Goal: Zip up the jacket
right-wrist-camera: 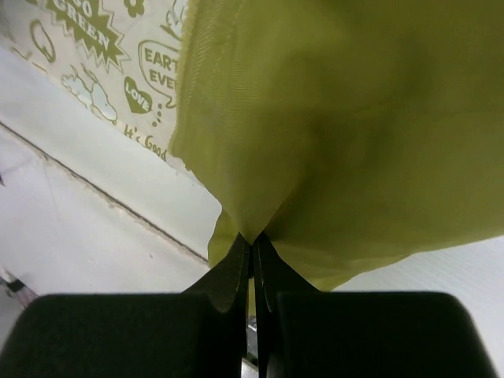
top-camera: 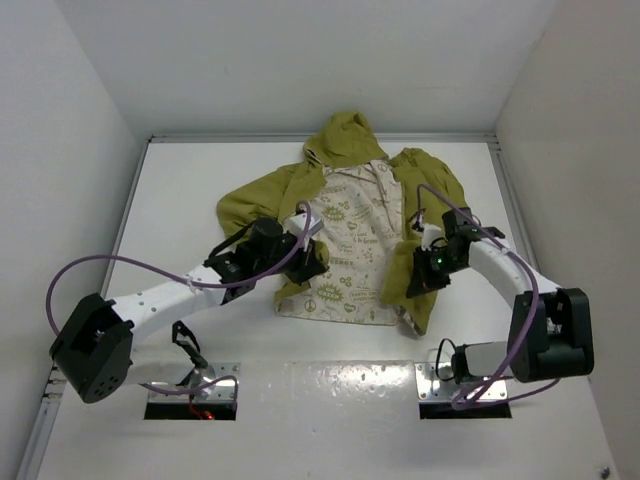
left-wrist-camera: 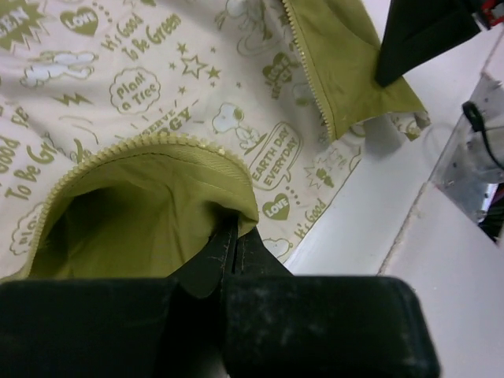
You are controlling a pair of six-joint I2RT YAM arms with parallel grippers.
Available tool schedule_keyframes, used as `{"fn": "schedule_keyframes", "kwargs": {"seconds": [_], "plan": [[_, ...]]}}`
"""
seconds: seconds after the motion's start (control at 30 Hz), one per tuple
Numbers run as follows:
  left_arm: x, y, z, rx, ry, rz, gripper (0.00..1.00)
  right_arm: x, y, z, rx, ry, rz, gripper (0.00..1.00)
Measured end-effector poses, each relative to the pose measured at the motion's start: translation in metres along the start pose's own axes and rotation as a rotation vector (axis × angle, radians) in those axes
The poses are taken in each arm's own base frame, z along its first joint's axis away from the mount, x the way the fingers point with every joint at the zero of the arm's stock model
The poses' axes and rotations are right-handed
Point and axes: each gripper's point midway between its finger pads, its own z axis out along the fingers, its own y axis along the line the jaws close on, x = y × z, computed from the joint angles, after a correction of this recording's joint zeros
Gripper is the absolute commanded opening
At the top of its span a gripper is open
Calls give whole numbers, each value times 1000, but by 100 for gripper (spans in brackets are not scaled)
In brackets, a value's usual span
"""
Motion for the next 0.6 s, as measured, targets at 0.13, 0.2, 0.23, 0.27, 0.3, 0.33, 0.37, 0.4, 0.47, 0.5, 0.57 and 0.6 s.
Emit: {"fn": "schedule_keyframes", "kwargs": {"seconds": [0.13, 0.2, 0.23, 0.27, 0.3, 0.33, 0.37, 0.4, 0.47, 0.5, 0.57, 0.6], "plan": [[16, -3, 5, -23, 31, 10, 0, 5, -1, 7, 99, 38, -94, 0], [22, -2, 6, -33, 40, 14, 0, 4, -6, 3, 158, 28, -167, 0], [24, -2, 6, -39, 44, 15, 0, 2, -10, -3, 188, 11, -207, 0], [26, 0, 6, -47, 46, 16, 0, -1, -13, -8, 203, -7, -232, 0], [28, 2, 6, -57, 49, 17, 0, -2, -16, -15, 210, -29, -248, 2], [30, 3, 6, -63, 53, 16, 0, -3, -19, -22, 216, -47, -251, 3], [32, 5, 6, -69, 57, 16, 0, -3, -22, -30, 219, -63, -243, 3], [35, 6, 6, -75, 64, 16, 0, -4, -25, -37, 217, -75, -233, 3], [43, 6, 8, -81, 86, 18, 0, -4, -29, -50, 207, -100, -203, 6], [47, 7, 10, -85, 99, 19, 0, -4, -31, -55, 202, -108, -193, 6], [59, 10, 15, -98, 136, 17, 0, -1, -34, -65, 188, -122, -159, 6], [66, 13, 18, -107, 159, 13, 0, 1, -37, -68, 182, -127, -141, 6]]}}
